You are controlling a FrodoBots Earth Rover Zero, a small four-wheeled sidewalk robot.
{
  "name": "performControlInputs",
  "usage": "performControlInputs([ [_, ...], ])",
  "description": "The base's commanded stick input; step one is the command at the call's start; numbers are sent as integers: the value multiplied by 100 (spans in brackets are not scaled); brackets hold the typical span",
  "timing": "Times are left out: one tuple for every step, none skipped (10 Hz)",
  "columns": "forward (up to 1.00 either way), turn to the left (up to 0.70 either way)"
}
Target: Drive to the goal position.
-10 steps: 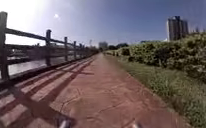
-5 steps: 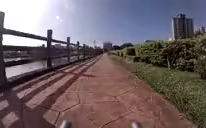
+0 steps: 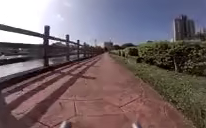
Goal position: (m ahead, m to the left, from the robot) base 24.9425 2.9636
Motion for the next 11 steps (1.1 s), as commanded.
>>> performControlInputs([
  [50, 0],
  [50, 0],
  [50, 0],
  [50, 0],
  [50, 0],
  [50, 0],
  [50, 0],
  [50, 0],
  [50, 0],
  [50, 0],
  [50, 0],
])
